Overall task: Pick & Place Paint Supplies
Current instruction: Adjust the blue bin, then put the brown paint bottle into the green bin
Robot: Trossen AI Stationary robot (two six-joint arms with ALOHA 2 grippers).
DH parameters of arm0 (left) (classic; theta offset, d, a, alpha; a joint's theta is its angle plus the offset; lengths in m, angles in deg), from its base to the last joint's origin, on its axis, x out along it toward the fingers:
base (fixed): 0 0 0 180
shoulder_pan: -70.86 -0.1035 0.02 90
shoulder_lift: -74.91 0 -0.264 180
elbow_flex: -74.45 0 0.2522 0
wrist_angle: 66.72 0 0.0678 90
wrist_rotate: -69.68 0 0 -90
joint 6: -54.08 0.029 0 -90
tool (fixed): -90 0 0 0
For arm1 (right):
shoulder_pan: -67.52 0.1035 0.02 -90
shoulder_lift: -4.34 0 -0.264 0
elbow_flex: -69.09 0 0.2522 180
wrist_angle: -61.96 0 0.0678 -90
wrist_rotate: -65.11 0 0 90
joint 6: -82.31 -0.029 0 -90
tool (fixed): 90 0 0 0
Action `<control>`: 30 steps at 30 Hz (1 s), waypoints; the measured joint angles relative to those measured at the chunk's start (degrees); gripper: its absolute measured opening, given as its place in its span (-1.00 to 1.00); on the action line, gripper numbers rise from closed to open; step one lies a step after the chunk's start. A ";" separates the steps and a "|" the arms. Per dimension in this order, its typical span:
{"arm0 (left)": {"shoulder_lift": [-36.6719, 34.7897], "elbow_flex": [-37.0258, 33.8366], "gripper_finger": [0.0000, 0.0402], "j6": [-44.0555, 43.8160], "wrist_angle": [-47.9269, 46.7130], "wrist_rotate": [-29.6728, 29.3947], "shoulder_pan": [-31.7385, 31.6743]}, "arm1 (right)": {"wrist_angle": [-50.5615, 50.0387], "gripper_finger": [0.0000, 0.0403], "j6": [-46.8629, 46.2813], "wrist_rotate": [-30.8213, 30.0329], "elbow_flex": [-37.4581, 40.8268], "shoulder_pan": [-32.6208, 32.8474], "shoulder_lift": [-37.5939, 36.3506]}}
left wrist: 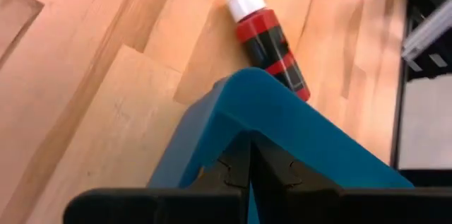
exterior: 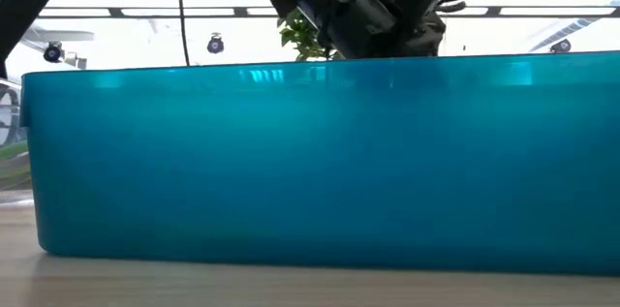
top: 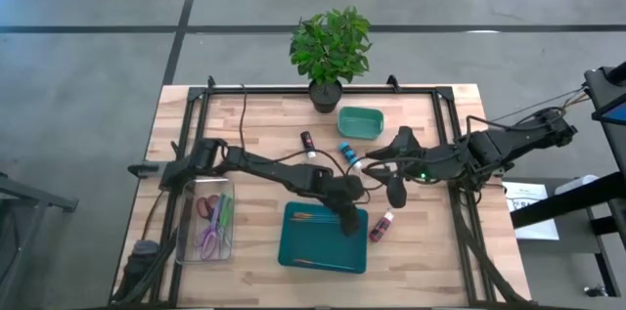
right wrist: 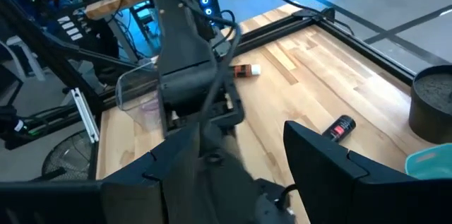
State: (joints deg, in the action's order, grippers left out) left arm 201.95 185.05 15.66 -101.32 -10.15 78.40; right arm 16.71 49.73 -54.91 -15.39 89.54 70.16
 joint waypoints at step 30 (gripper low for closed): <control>-11.32 -0.11 -0.95 6.55 -16.64 -0.06 -0.54 | 0.01 0.01 0.00 -0.15 0.46 0.09 -0.13</control>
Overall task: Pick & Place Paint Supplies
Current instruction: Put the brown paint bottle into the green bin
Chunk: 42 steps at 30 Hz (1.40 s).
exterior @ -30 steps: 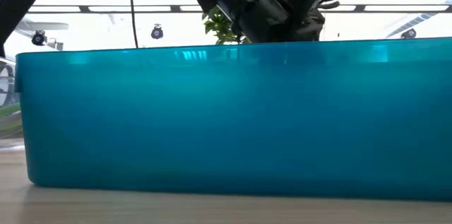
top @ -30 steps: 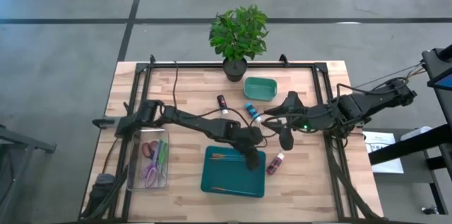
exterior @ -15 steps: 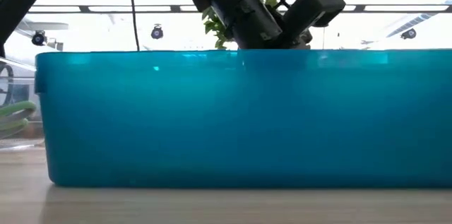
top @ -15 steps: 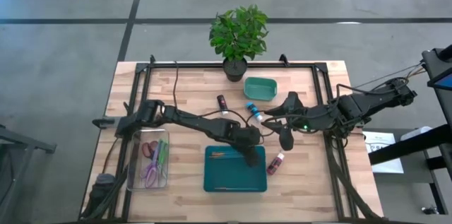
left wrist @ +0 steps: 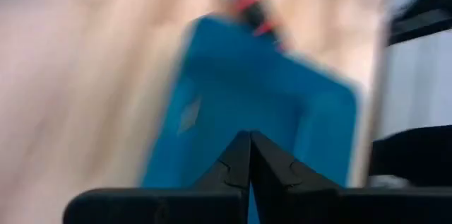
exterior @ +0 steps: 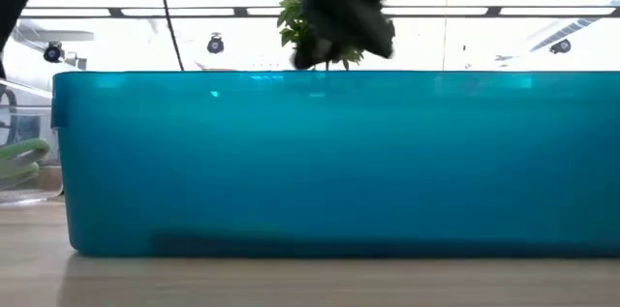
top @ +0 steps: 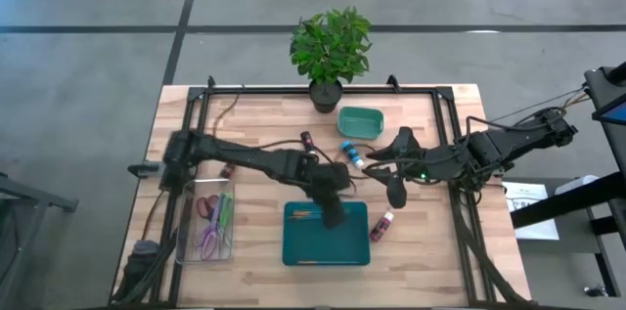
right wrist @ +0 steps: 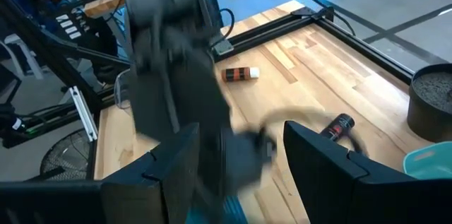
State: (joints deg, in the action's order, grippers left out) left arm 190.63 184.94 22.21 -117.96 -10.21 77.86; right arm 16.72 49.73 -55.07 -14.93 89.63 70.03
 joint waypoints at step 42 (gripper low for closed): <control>-12.42 -32.45 0.82 3.53 -40.22 -2.91 -40.23 | 0.36 0.01 1.68 -4.81 0.00 -0.03 -0.04</control>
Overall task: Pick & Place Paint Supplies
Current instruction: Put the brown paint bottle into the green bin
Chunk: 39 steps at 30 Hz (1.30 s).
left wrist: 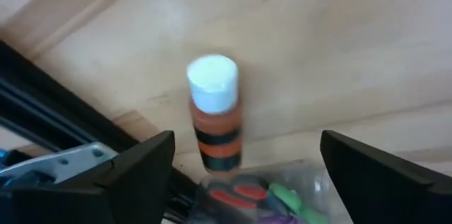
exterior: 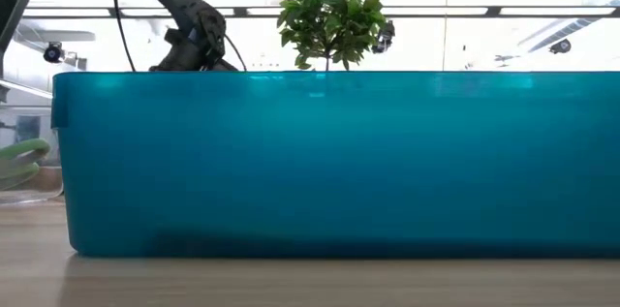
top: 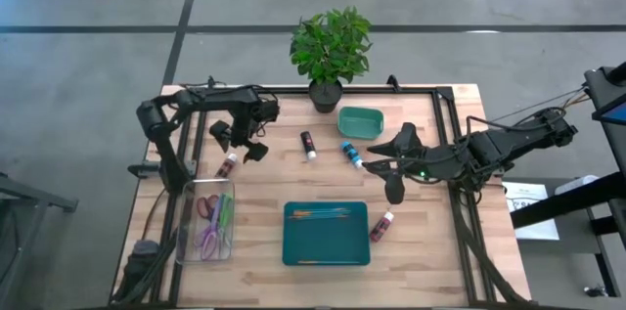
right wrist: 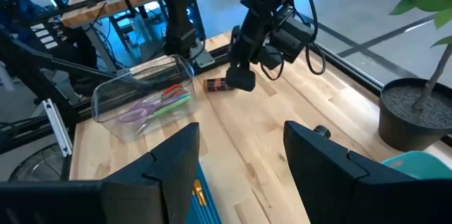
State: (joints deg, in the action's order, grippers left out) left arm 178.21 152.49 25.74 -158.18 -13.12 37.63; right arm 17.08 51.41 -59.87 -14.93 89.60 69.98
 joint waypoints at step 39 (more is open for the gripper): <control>0.04 -10.74 0.05 2.31 10.66 3.56 -1.64 | -0.10 0.01 -3.90 -1.14 0.70 0.04 0.00</control>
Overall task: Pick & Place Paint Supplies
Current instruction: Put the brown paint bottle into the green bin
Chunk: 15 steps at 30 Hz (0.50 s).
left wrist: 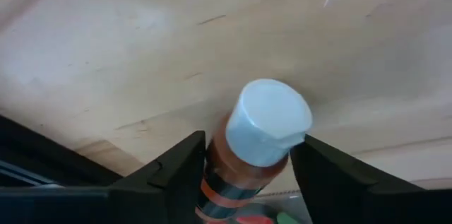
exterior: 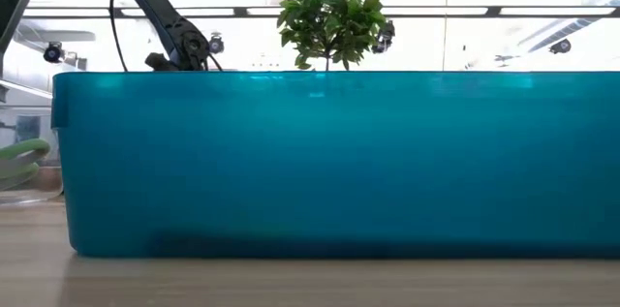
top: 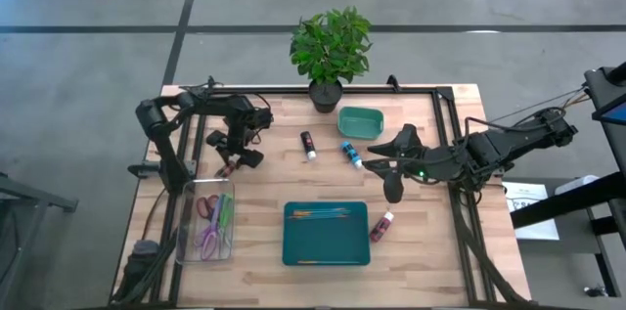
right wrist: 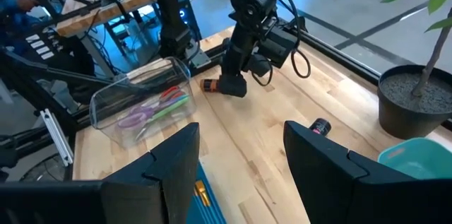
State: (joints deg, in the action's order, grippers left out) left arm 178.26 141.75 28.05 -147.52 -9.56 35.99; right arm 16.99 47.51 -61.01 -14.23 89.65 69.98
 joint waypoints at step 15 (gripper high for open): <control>-0.02 0.25 -0.16 2.28 0.21 0.63 0.02 | -0.12 0.01 -0.84 0.00 0.28 -0.01 0.00</control>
State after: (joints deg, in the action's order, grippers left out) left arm 178.23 142.00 30.33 -147.31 -8.92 36.01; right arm 16.86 46.67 -61.01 -13.95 89.63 69.98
